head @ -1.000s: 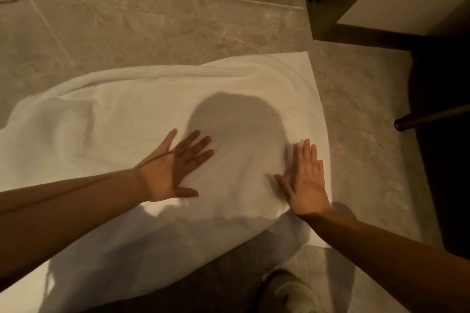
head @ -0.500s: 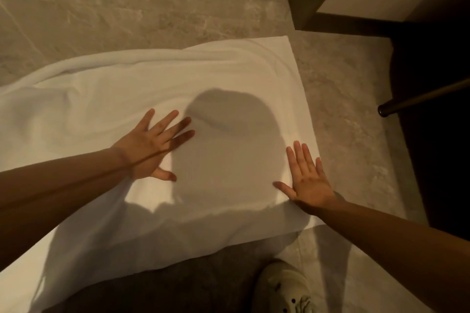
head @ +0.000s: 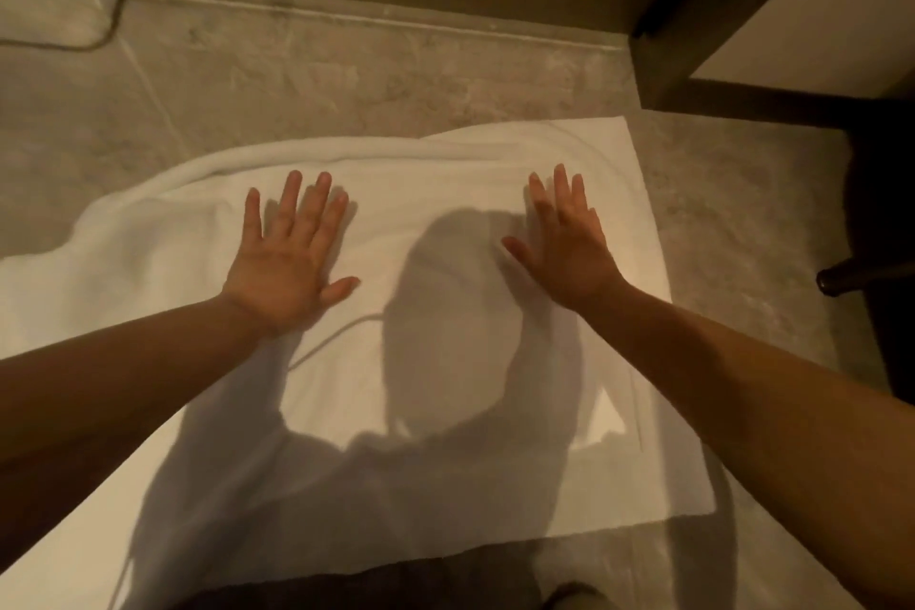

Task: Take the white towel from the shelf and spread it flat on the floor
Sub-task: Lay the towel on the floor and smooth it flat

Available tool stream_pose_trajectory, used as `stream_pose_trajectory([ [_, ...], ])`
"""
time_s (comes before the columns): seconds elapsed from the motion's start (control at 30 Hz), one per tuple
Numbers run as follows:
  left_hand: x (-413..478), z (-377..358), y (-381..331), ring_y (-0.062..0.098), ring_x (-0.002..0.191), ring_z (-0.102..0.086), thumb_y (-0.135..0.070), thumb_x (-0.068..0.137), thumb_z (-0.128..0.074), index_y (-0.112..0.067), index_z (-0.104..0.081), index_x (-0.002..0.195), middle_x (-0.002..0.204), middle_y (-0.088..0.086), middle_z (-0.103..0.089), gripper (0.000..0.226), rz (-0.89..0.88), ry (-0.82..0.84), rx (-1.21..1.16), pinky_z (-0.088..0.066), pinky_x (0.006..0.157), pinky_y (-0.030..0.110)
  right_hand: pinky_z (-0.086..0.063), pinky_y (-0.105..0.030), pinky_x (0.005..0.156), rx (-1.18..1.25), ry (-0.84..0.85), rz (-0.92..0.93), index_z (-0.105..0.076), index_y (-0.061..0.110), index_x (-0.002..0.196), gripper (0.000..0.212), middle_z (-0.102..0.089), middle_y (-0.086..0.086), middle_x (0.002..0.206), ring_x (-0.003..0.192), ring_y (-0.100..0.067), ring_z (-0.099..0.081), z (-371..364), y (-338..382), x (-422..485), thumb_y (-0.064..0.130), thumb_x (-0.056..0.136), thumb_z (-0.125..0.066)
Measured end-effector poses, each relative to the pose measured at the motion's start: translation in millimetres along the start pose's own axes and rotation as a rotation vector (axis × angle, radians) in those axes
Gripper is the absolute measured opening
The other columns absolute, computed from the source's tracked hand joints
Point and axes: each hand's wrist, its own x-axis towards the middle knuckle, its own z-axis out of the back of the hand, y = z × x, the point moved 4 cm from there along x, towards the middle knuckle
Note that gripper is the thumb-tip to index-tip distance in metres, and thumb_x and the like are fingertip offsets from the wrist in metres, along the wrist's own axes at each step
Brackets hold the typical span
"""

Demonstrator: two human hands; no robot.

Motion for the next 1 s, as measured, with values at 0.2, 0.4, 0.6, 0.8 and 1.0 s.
stream_pose_trajectory([
  [0.2,3,-26,13,0.038,0.140,0.019,-0.083,0.070,-0.011,-0.022,0.025,0.144,0.154,0.013,0.025,0.102,0.126,0.197,-0.092,-0.005,0.109,0.064,-0.004,-0.069,0.107,0.008,0.239,-0.108,0.008,0.034,0.147,0.086,0.016,-0.001,0.158,0.143,-0.033,0.016,-27,-10,43,0.073,0.083,-0.034],
  [0.4,21,-25,-9,0.040,0.140,0.020,-0.089,0.061,-0.009,-0.022,0.028,0.141,0.154,0.015,0.024,0.111,0.021,0.170,-0.104,-0.003,0.106,0.067,0.001,-0.071,0.106,-0.045,0.245,-0.202,0.018,0.041,0.143,0.090,0.026,0.006,0.155,0.141,-0.027,0.024,-32,-52,25,0.079,0.078,-0.031],
  [0.6,40,-21,-25,0.039,0.138,0.026,-0.088,0.064,-0.015,-0.023,0.033,0.137,0.152,0.014,0.030,0.109,-0.035,0.195,-0.086,0.001,0.108,0.066,0.000,-0.066,0.109,-0.045,0.230,-0.261,0.007,0.035,0.147,0.088,0.016,0.001,0.158,0.144,-0.029,0.014,-19,-69,18,0.079,0.079,-0.026],
  [0.8,39,-19,-25,0.040,0.138,0.026,-0.090,0.055,-0.001,-0.023,0.038,0.134,0.151,0.015,0.032,0.111,-0.044,0.233,-0.061,-0.001,0.108,0.067,-0.005,-0.053,0.113,0.040,0.078,-0.249,0.000,0.029,0.150,0.076,0.008,-0.007,0.159,0.144,-0.032,0.010,10,-72,52,0.067,0.088,-0.023],
  [1.0,39,-17,-27,0.041,0.139,0.023,-0.090,0.051,0.004,-0.020,0.035,0.137,0.152,0.016,0.028,0.115,-0.037,0.216,-0.060,-0.004,0.107,0.066,0.002,-0.061,0.112,0.020,0.306,-0.362,0.011,0.033,0.148,0.070,0.019,-0.001,0.158,0.143,-0.035,0.017,2,-107,67,0.063,0.092,-0.018],
])
